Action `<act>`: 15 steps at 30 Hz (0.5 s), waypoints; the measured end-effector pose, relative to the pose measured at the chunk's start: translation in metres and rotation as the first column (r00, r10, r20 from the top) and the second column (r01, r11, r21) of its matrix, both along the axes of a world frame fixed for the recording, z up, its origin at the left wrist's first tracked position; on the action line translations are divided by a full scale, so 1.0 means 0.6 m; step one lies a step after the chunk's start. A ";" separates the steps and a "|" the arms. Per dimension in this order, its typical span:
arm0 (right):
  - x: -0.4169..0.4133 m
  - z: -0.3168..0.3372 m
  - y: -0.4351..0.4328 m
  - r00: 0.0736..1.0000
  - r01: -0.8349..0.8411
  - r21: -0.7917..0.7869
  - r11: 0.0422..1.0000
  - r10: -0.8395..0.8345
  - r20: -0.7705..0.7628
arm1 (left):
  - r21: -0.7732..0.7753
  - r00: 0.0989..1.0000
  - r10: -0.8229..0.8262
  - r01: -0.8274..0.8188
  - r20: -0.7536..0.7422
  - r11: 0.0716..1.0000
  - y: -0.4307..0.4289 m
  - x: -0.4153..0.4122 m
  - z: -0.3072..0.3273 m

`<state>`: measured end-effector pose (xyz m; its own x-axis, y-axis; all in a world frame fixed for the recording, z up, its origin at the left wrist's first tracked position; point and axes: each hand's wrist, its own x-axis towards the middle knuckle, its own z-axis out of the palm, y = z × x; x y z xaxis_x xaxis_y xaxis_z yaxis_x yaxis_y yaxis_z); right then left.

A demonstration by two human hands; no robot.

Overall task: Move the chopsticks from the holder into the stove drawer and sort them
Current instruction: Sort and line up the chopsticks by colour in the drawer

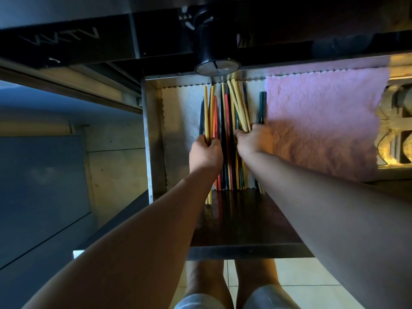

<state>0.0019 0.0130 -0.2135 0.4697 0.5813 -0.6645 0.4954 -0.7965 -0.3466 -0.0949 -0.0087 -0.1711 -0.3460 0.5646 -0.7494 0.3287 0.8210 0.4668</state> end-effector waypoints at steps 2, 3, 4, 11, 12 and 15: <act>-0.004 0.002 0.001 1.000 -0.016 -0.018 1.000 0.016 -0.006 | 0.002 1.000 0.004 -0.004 0.000 1.000 0.000 -0.002 0.000; -0.006 0.005 0.002 1.000 -0.011 -0.022 1.000 0.011 -0.019 | 0.003 1.000 0.008 -0.008 -0.003 1.000 0.000 -0.003 0.000; -0.007 0.005 0.003 0.999 -0.001 -0.027 1.000 0.000 -0.032 | 0.006 1.000 0.009 -0.009 -0.006 1.000 0.000 -0.004 0.000; 0.003 0.001 -0.003 0.992 0.035 0.086 0.996 -0.024 -0.123 | 0.005 1.000 0.020 -0.021 0.015 1.000 -0.004 -0.008 -0.007; 0.007 0.004 -0.003 0.988 0.051 0.095 0.994 -0.037 -0.148 | 0.009 0.999 0.021 -0.021 0.024 1.000 -0.005 -0.007 -0.008; 0.025 0.009 -0.006 0.988 0.031 0.111 0.993 -0.013 -0.155 | 0.027 0.999 0.014 -0.015 0.029 1.000 -0.008 -0.005 -0.018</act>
